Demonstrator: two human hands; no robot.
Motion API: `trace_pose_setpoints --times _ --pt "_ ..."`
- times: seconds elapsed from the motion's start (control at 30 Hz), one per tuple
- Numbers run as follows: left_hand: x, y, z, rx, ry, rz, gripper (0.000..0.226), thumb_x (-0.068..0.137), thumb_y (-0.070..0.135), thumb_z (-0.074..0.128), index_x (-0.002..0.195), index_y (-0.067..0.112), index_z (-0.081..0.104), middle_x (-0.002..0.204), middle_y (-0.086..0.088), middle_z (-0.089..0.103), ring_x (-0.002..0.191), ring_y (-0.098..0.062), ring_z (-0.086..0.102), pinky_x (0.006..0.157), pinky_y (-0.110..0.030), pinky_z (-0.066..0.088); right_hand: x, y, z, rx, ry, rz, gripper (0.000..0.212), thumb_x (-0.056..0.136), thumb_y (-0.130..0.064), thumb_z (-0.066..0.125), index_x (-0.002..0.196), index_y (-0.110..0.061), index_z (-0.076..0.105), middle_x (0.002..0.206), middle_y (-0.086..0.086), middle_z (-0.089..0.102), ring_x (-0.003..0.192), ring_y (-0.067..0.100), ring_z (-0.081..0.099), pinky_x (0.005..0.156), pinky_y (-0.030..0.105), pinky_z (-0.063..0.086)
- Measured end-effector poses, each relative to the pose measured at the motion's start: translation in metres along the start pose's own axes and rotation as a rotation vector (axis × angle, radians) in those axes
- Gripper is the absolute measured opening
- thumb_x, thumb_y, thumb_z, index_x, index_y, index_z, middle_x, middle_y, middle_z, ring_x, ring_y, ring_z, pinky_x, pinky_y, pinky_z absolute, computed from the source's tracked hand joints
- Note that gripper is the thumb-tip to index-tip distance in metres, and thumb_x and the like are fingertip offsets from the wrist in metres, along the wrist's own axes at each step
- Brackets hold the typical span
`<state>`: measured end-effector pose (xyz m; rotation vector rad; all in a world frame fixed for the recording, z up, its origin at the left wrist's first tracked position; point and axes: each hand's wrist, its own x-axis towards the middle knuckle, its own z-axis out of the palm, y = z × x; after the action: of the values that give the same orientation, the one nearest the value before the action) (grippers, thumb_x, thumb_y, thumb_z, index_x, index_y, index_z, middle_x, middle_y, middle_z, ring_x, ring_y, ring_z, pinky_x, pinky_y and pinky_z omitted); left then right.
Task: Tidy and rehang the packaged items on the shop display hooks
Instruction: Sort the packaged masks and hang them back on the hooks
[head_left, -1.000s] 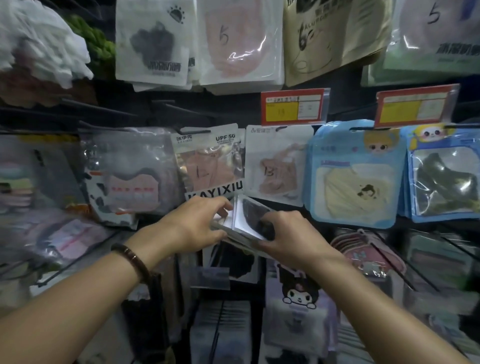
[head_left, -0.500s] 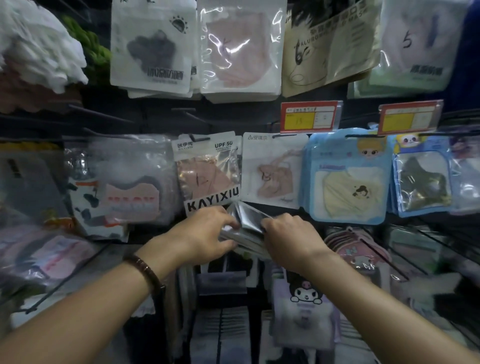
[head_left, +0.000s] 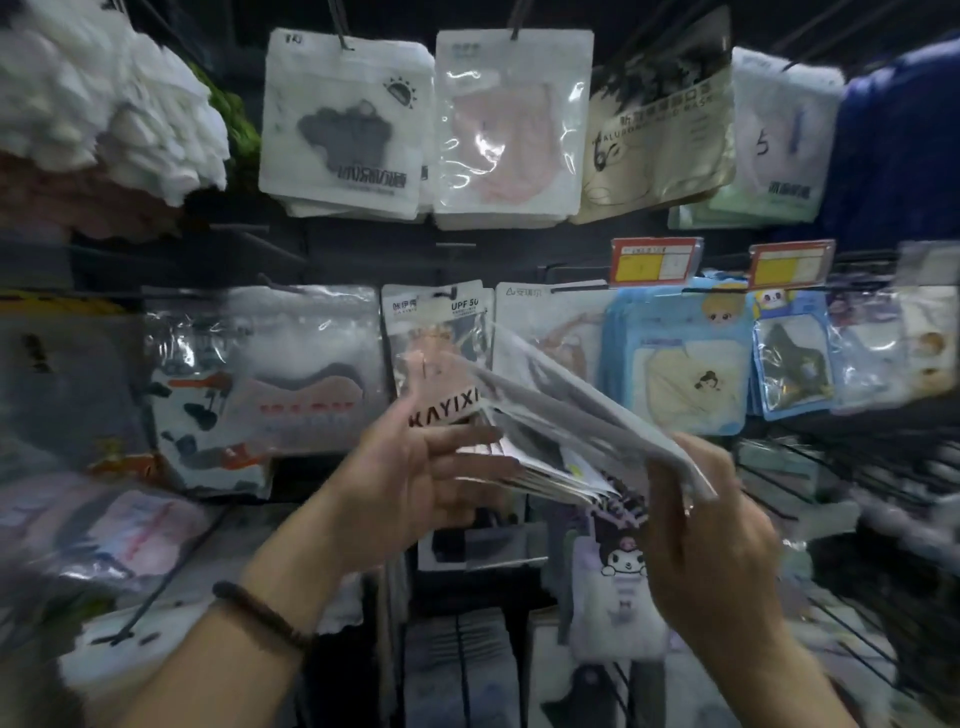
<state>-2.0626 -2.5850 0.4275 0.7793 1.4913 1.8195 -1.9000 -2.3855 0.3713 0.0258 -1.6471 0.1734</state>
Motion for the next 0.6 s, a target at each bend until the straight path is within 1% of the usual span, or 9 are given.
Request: trace_pose_setpoints --times 0.07,0.13,0.2,0.27,0.33,0.37,0.43,0.5,0.6 --pt "-0.022 -0.008 -0.008 -0.173 -0.179 -0.081 0.097 0.104 0.079 0.02 0.139 0.003 0.07 0.133 -0.03 0.072 0.096 -0.037 0.078 0.083 -0.044 0.056 -0.02 -0.016 -0.014 0.134 -0.037 0.014 0.027 0.114 -0.029 0.042 0.124 -0.013 0.061 0.129 -0.014 0.067 0.11 0.006 0.068 0.102 0.014 0.048" --pt "-0.039 -0.019 -0.018 -0.282 -0.319 -0.08 0.096 0.105 0.078 0.025 0.149 0.0 0.06 0.137 -0.031 0.069 0.116 -0.042 0.073 0.099 -0.05 0.056 -0.04 -0.031 -0.027 0.3 -0.137 0.089 0.023 0.113 -0.041 0.047 0.119 -0.029 0.067 0.136 -0.009 0.072 0.129 0.019 0.067 0.104 0.05 0.055" --pt "-0.053 -0.039 -0.029 -0.401 -0.383 -0.074 0.094 0.106 0.073 0.037 0.16 -0.004 0.042 0.149 -0.031 0.06 0.137 -0.044 0.059 0.124 -0.057 0.033 -0.056 -0.046 -0.041 0.308 -0.214 0.124 0.031 0.112 -0.052 0.045 0.11 -0.031 0.068 0.14 -0.004 0.07 0.137 0.029 0.062 0.102 0.063 0.051" --pt "-0.069 -0.055 -0.028 -0.449 -0.36 -0.069 0.081 0.106 0.06 0.051 0.156 -0.004 0.049 0.144 -0.029 0.064 0.132 -0.042 0.063 0.121 -0.056 0.038 -0.075 -0.063 -0.049 0.302 -0.217 0.168 0.038 0.111 -0.054 0.045 0.102 -0.028 0.071 0.143 0.008 0.068 0.143 0.035 0.056 0.108 0.059 0.049" --pt "-0.082 -0.074 -0.026 -0.301 -0.166 -0.021 0.061 0.089 0.045 0.076 0.128 -0.002 0.076 0.118 -0.028 0.077 0.101 -0.04 0.08 0.087 -0.047 0.065 -0.088 -0.078 -0.05 0.347 -0.245 0.247 0.037 0.104 -0.058 0.056 0.091 -0.032 0.079 0.147 0.014 0.062 0.147 0.036 0.05 0.113 0.055 0.047" --pt "-0.091 -0.082 -0.025 -0.21 -0.06 0.003 0.052 0.079 0.039 0.085 0.114 0.001 0.082 0.11 -0.027 0.08 0.091 -0.039 0.082 0.074 -0.042 0.068 -0.092 -0.08 -0.048 0.409 -0.243 0.314 0.033 0.096 -0.062 0.065 0.088 -0.034 0.081 0.151 0.011 0.059 0.149 0.032 0.048 0.116 0.05 0.046" --pt "-0.107 -0.096 -0.025 -0.067 -0.004 0.046 0.05 0.078 0.027 0.089 0.121 0.005 0.079 0.117 -0.03 0.078 0.102 -0.046 0.079 0.078 -0.045 0.068 -0.093 -0.078 -0.042 0.614 -0.25 0.54 0.032 0.073 -0.067 0.084 0.089 -0.04 0.085 0.156 -0.003 0.056 0.149 0.016 0.048 0.116 0.032 0.047" --pt "-0.116 -0.115 -0.026 -0.056 0.075 0.075 0.05 0.081 0.02 0.08 0.13 0.008 0.074 0.122 -0.031 0.076 0.111 -0.053 0.074 0.086 -0.051 0.065 -0.095 -0.071 -0.038 0.719 -0.399 0.745 0.05 0.061 -0.059 0.096 0.107 -0.054 0.08 0.156 -0.01 0.057 0.141 0.003 0.056 0.115 0.034 0.047" --pt "-0.124 -0.139 -0.022 -0.053 0.187 0.122 0.051 0.08 0.011 0.077 0.131 0.015 0.074 0.121 -0.028 0.077 0.111 -0.049 0.075 0.094 -0.055 0.062 -0.112 -0.063 -0.032 0.7 -0.392 0.53 0.023 0.091 -0.039 0.083 0.112 -0.03 0.086 0.163 0.007 0.049 0.14 0.024 0.06 0.108 0.038 0.054"
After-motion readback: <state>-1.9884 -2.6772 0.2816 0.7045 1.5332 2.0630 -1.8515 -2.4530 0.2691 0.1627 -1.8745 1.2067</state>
